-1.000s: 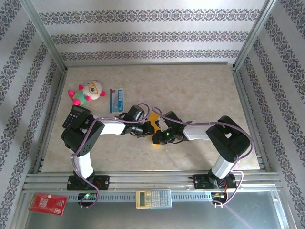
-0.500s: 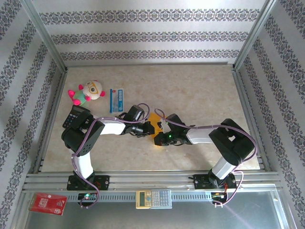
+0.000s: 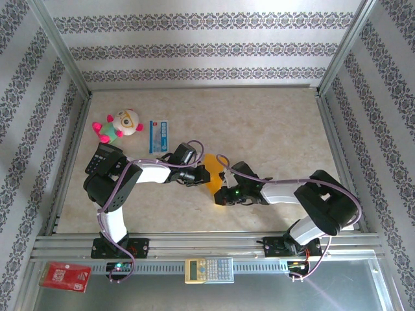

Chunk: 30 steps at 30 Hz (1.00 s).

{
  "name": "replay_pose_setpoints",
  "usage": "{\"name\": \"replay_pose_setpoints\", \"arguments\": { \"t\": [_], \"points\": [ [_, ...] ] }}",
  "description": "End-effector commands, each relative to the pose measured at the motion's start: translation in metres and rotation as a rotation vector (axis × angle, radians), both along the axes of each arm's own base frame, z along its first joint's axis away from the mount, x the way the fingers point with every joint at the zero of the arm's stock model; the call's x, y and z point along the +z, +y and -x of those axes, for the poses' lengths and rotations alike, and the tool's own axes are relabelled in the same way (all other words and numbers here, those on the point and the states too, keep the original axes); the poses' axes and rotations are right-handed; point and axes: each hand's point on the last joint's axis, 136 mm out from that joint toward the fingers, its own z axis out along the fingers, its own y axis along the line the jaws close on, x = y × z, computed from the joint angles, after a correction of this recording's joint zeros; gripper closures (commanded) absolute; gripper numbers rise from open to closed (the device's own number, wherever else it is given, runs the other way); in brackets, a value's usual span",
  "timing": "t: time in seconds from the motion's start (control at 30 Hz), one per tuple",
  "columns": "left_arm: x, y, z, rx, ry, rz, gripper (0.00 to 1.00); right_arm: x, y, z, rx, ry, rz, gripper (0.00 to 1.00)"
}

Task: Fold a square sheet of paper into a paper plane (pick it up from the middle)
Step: Third fold the triangle at the center of the table.

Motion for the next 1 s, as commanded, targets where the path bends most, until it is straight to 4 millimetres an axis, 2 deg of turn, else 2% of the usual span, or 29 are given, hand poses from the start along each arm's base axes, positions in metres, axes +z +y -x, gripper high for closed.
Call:
{"name": "replay_pose_setpoints", "arguments": {
  "t": [0.0,0.13,0.23,0.4,0.67,0.77,0.97],
  "points": [
    [-0.041,0.028,0.029,0.01,0.108,-0.157,0.88,0.015,0.001,0.006,0.007,0.033,-0.041,1.0],
    [-0.04,0.028,0.029,0.011,0.107,-0.155,0.88,0.037,0.014,-0.01,-0.005,0.002,-0.106,1.0],
    [-0.041,0.028,0.029,0.012,0.109,-0.151,0.88,0.037,0.018,-0.023,-0.022,-0.002,-0.108,1.0],
    [-0.038,0.028,0.029,0.018,0.103,-0.143,0.87,0.02,0.014,-0.04,-0.069,0.032,-0.082,1.0],
    [-0.027,0.024,0.027,0.026,0.095,-0.116,0.86,-0.012,-0.006,-0.034,-0.091,0.105,-0.02,1.0],
    [-0.016,0.02,0.025,0.026,0.083,-0.084,0.84,-0.021,-0.016,-0.029,-0.087,0.121,0.009,1.0],
    [0.029,0.005,0.014,0.038,-0.005,0.048,0.72,-0.029,-0.017,-0.023,-0.015,0.149,0.029,1.0]
  ]
}}
